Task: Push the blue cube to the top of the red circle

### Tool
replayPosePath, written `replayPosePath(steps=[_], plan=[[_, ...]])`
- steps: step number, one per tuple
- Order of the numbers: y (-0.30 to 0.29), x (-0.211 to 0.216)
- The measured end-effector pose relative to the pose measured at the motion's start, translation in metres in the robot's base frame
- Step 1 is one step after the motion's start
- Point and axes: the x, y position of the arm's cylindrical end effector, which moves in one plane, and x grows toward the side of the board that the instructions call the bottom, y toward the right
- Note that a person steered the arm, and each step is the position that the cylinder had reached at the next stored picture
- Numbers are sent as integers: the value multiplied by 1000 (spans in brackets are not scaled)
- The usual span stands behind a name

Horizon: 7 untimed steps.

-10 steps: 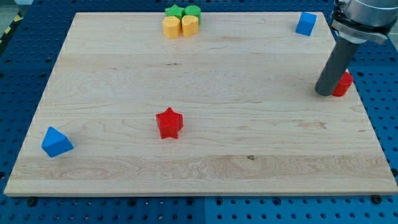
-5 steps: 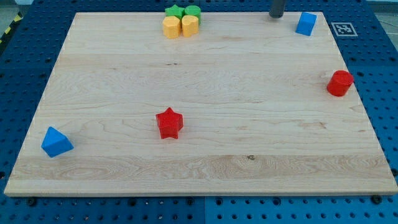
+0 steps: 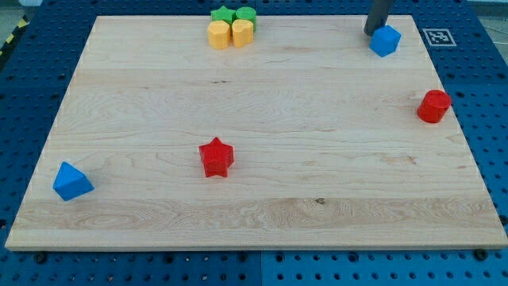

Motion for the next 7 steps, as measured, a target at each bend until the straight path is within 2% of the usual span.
replayPosePath(steps=[1, 3, 5, 7], plan=[[17, 27], [66, 42], [39, 74], [49, 101]])
